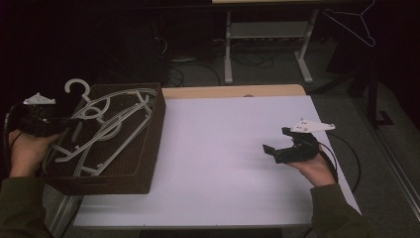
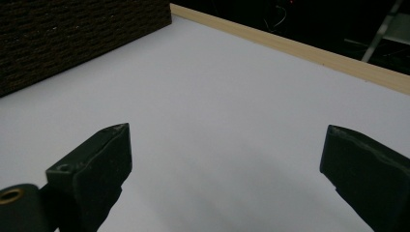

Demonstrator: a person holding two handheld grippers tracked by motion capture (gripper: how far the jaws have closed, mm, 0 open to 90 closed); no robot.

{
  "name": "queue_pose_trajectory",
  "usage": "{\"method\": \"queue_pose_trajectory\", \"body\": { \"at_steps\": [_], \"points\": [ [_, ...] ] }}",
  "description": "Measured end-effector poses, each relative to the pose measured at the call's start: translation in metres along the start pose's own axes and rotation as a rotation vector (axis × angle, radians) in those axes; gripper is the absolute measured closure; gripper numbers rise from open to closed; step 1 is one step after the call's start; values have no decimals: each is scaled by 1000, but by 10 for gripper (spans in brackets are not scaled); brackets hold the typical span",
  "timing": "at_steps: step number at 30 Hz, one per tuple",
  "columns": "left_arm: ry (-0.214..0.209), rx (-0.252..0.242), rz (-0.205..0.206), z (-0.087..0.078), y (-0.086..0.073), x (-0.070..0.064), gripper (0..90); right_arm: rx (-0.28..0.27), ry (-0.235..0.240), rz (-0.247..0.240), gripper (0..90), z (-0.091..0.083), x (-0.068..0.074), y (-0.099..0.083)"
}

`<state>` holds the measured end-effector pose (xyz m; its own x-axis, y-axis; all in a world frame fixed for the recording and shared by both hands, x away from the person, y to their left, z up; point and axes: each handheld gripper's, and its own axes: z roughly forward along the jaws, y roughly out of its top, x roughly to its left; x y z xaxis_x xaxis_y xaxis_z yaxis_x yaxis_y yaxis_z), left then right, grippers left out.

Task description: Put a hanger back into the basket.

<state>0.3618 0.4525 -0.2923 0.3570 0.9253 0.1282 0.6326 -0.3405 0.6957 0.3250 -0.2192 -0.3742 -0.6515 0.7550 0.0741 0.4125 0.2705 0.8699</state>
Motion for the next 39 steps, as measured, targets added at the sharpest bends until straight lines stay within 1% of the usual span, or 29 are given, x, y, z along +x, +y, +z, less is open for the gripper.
{"method": "queue_pose_trajectory", "body": {
  "at_steps": [3, 7, 8, 9, 11, 14, 16, 18, 19, 20, 22, 24, 25, 27, 28, 32, 34, 35, 36, 37, 39],
  "points": [
    [8, 19, 10, 11, 0, -4, 823, 1, 0, 0, 40, -1, 0, 0],
    [16, 32, -2, 23, -3, -8, 824, 1, -3, -1, 40, -1, -1, 0],
    [13, 39, 1, 23, -4, -6, 824, 2, -3, -3, 40, -1, -1, -1],
    [12, 39, -7, 25, -6, -6, 823, 1, -2, -3, 40, -1, -1, -1],
    [7, 53, -10, 29, -10, -6, 823, 2, -3, -2, 40, -1, -1, -1],
    [-3, 88, -13, 35, -17, -6, 821, 4, -2, -3, 40, -1, -1, 0],
    [-14, 95, -18, 37, -21, -7, 818, 4, -1, -4, 40, -1, 0, 0],
    [-29, 98, -34, 38, -24, -6, 814, 4, -2, 0, 40, 0, 0, 0],
    [-34, 92, -40, 37, -25, -6, 804, 5, -2, -1, 39, 0, 1, 0],
    [-35, 78, -40, 35, -25, -5, 760, 4, -2, -2, 39, 0, 1, 0],
    [-33, 57, -49, 31, -24, -4, 626, 4, 0, -2, 39, 0, 0, 0],
    [-47, 32, -45, 27, -21, -6, 559, 1, 0, -3, 39, -1, 0, 0],
    [-61, 14, -46, 25, -19, -7, 517, 2, -2, -4, 39, -1, -1, 0],
    [-107, -32, -42, 21, -15, -12, 488, -1, -2, -3, 39, -1, 0, 0],
    [-121, -47, -41, 20, -13, -15, 465, 0, -1, -2, 39, -2, 0, 1],
    [-196, -126, -37, 17, -3, -29, 387, -10, -5, -10, 39, -3, 0, 2],
    [-237, -164, -34, 16, 2, -37, 364, -13, -5, -7, 39, -5, 1, 3],
    [-261, -190, -42, 16, 4, -41, 349, -15, -4, -3, 37, -5, 1, 4],
    [-280, -204, -38, 16, 6, -45, 343, -21, -4, -7, 36, -6, 0, 4],
    [-296, -220, -35, 16, 9, -50, 339, -24, -2, 2, 34, -7, 1, 5],
    [-331, -239, -21, 16, 13, -58, 319, -31, 0, 1, 30, -9, 0, 6]
  ]
}}
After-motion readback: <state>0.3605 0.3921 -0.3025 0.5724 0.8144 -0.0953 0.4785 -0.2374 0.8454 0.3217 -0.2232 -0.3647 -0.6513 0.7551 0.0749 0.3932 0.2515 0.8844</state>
